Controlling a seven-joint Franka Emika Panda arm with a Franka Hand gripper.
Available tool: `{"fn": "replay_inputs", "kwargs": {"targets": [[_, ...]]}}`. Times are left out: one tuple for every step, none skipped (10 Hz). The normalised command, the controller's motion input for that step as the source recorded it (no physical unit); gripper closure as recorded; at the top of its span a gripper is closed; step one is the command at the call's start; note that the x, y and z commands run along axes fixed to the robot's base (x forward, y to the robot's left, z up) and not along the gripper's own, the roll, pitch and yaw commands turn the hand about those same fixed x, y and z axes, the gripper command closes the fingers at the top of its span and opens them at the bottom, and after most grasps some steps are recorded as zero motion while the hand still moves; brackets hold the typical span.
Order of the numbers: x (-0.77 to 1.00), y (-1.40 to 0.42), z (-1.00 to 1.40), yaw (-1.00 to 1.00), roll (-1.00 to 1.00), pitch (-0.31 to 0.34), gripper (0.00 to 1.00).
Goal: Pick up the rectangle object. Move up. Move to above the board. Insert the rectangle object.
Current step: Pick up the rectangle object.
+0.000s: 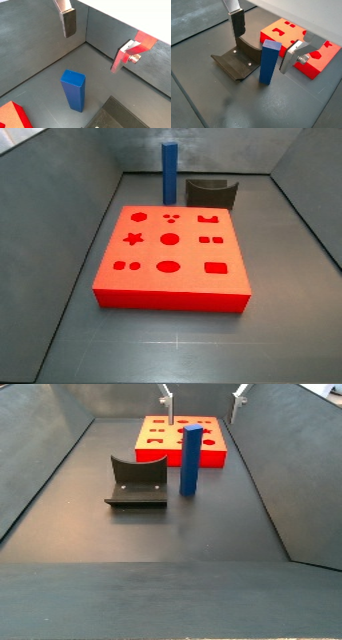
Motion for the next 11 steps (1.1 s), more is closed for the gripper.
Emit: {"fn": "replay_inputs", "kwargs": {"targets": [[0.01,-0.18,0.0,0.17,0.0,0.0,0.0],[-0.13,-0.43,-0.23,0.35,0.08,-0.021,0.0],[-0.13,-0.56,-0.3,0.49,0.15,-0.026,0.0],[0.0,-0.43,-0.31,0.63,0.08,0.0,0.0],[0.0,-0.46,-0.28,0.63,0.03,-0.05,0.0],[0.13,-0.26,-0.05,0.06,0.04,0.0,0.0],[0.0,-0.06,0.0,0.0,0.0,-0.004,0.0],[0.07,0.0,-0.13,0.15,0.0,-0.014,0.0],[0.31,0.01,-0.11,0.25,-0.02,0.0,0.0],[0.42,0.12,-0.08,0.29,-0.05,0.0,0.0],[0.35,0.11,-0.13,0.31,-0.05,0.0,0.0]]}}
